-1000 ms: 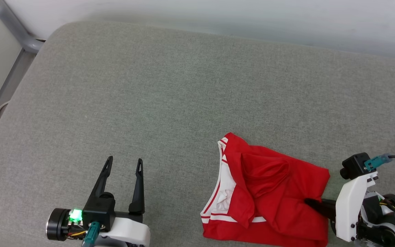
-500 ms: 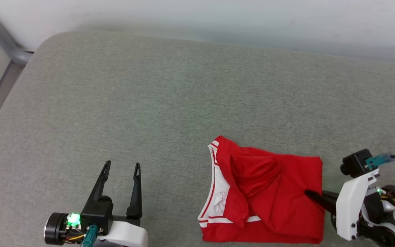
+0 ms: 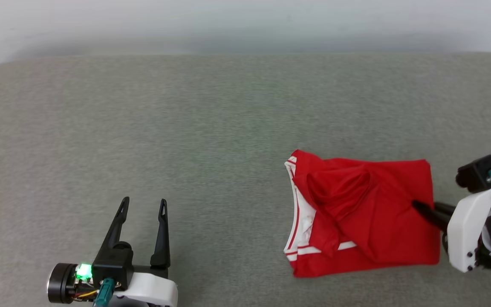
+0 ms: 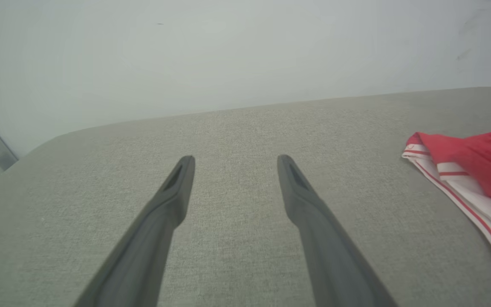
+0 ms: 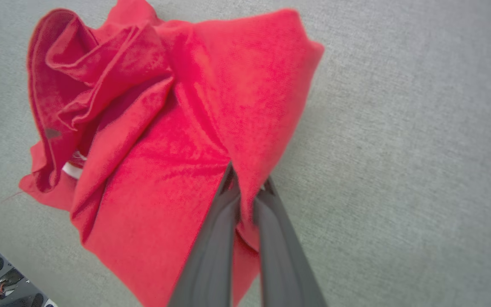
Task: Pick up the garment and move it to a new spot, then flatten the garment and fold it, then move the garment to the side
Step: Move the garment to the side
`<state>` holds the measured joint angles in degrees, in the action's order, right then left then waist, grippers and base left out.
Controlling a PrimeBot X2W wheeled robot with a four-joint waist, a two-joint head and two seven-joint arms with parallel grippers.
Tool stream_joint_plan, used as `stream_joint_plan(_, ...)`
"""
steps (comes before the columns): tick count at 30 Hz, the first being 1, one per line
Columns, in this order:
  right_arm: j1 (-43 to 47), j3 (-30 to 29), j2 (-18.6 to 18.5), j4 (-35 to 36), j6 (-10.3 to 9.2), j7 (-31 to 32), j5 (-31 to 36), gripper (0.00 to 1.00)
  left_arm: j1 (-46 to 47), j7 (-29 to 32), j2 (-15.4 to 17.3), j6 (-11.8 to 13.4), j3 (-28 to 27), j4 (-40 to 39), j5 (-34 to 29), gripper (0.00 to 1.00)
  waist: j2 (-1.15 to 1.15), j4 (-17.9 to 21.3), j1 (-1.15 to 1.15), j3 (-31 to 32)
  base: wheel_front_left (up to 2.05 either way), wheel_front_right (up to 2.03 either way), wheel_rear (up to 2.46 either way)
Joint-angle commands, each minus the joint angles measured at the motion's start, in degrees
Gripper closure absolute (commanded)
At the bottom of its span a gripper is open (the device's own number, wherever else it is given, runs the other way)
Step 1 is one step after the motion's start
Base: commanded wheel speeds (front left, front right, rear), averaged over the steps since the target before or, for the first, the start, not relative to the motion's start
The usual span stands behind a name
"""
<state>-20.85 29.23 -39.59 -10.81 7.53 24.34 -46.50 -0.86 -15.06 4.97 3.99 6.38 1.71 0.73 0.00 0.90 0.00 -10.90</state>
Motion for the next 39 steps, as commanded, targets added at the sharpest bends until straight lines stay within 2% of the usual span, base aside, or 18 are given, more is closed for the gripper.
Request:
stream_joint_plan(1, -1.47, -0.23, -0.61, 0.11, -0.09, -0.45, 0.6, 1.0, 0.55, -0.13, 0.35, 0.12, -0.37, -0.28, 0.04, 0.0, 0.0, 2.96, 0.0, -1.09, 0.0, 0.0, 0.0)
stream_joint_plan(7, -4.72, -1.35, -2.72, -0.35, -0.09, -0.94, 2.01, 1.0, 1.67, -0.14, 0.75, 0.23, -0.86, -0.78, -0.15, 0.0, 0.0, 6.4, 0.0, -2.87, 0.0, 0.0, 0.0)
stream_joint_plan(14, -9.02, -2.54, -7.03, -1.33, -0.1, -0.37, 5.83, 1.0, 3.85, -0.13, 1.58, 0.02, -1.62, -2.48, -0.47, 0.0, 0.0, 8.18, 0.0, -6.85, 0.0, 0.0, 0.0)
stream_joint_plan(24, -13.57, -11.83, -12.34, -6.95, -0.1, 1.21, 10.09, 1.0, 7.76, -0.13, 3.28, 0.55, -1.9, -7.31, -1.46, 0.0, 0.0, 8.04, 0.0, -15.9, 0.0, 0.0, 0.0)
stream_joint_plan(35, -17.4, -23.68, -13.09, -16.52, -0.1, 1.84, 15.15, 1.0, 10.6, -0.13, 4.47, 1.63, -1.08, -11.91, -2.01, 0.0, 0.0, 7.04, 0.0, -22.3, 0.0, 0.0, 0.0)
stream_joint_plan(39, -18.14, -27.62, -11.32, -19.23, -0.1, 2.27, 17.15, 1.0, 11.18, -0.13, 4.56, 2.15, -0.47, -12.6, -1.99, 0.0, 0.0, 6.5, 0.0, -23.19, 0.0, 0.0, 0.0)
